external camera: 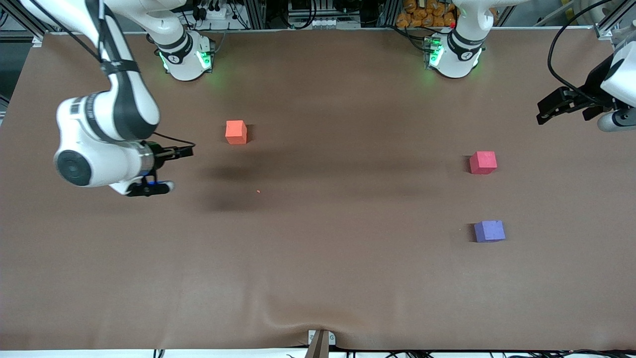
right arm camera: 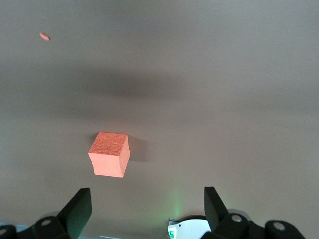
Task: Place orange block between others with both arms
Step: 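Lower the right gripper over the orange cube and close on it, then lift the orange cube with the right gripper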
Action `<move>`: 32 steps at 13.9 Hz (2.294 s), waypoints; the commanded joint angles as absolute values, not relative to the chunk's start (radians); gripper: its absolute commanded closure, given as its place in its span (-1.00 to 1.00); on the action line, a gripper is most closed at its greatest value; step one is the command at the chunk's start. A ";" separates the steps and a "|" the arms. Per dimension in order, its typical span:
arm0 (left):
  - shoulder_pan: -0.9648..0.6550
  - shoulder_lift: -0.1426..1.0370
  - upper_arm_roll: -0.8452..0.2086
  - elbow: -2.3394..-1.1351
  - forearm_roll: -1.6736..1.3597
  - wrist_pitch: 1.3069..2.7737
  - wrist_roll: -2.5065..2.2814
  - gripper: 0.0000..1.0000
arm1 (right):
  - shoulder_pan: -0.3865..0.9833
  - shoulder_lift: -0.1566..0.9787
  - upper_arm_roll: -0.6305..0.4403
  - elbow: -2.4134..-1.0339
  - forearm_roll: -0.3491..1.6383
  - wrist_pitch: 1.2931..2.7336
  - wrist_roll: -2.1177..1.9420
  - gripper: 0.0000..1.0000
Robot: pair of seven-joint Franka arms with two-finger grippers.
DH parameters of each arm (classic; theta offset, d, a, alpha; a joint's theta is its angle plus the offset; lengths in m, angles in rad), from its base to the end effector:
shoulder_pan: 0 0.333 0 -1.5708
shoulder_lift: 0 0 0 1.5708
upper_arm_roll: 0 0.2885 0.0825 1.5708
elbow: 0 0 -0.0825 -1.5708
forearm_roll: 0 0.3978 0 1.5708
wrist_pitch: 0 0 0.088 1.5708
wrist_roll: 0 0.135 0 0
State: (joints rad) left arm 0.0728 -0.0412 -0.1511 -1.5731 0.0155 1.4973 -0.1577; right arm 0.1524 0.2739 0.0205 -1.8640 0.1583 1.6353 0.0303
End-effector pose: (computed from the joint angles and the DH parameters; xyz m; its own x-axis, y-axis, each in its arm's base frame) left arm 0.5466 -0.0422 0.5844 0.9962 0.0808 -0.0312 0.0800 -0.9964 -0.0269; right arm 0.5386 0.1146 0.2851 0.8665 0.1127 -0.4864 0.0594 -0.9905 -0.1238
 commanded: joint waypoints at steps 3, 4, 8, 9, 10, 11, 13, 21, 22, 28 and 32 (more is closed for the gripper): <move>0.083 -0.037 -0.160 -1.563 0.018 1.480 -0.147 -1.00 | 0.222 0.327 0.015 -1.901 0.236 1.663 0.043 -1.00; 0.083 -0.035 -0.160 -1.568 0.018 1.479 -0.147 -1.00 | 0.239 0.346 0.015 -1.901 0.241 1.672 0.048 -1.00; 0.078 -0.038 -0.169 -1.562 0.015 1.480 -0.147 -1.00 | 0.304 0.344 0.017 -2.032 0.242 1.794 0.049 -1.00; 0.080 -0.037 -0.170 -1.562 0.015 1.482 -0.147 -1.00 | 0.320 0.339 0.017 -2.055 0.244 1.810 0.049 -1.00; 0.081 -0.035 -0.170 -1.562 0.015 1.483 -0.147 -1.00 | 0.333 0.334 0.017 -2.066 0.244 1.810 0.049 -1.00; 0.081 -0.035 -0.170 -1.562 0.015 1.486 -0.147 -1.00 | 0.342 0.334 0.018 -2.068 0.245 1.809 0.049 -1.00; 0.078 -0.035 -0.172 -1.563 0.015 1.486 -0.147 -1.00 | 0.368 0.331 0.017 -2.082 0.290 1.812 0.049 -1.00; 0.077 -0.038 -0.176 -1.562 0.014 1.485 -0.143 -1.00 | 0.409 0.344 0.017 -2.140 0.304 1.871 0.054 -1.00; 0.080 -0.040 -0.175 -1.560 0.012 1.485 -0.140 -1.00 | 0.426 0.344 0.017 -2.154 0.310 1.896 0.070 -1.00; 0.075 -0.037 -0.175 -1.560 0.012 1.493 -0.140 -1.00 | 0.523 0.318 0.012 -2.171 0.302 1.913 0.227 -1.00; 0.078 -0.037 -0.175 -1.562 0.012 1.497 -0.141 -1.00 | 0.474 0.301 0.011 -2.171 0.272 1.885 0.216 -1.00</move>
State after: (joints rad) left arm 0.0716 -0.0374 -0.1716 -1.5719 0.0155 1.4947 -0.1554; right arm 0.5088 0.3359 0.0042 -2.1452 0.2876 1.8947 0.2229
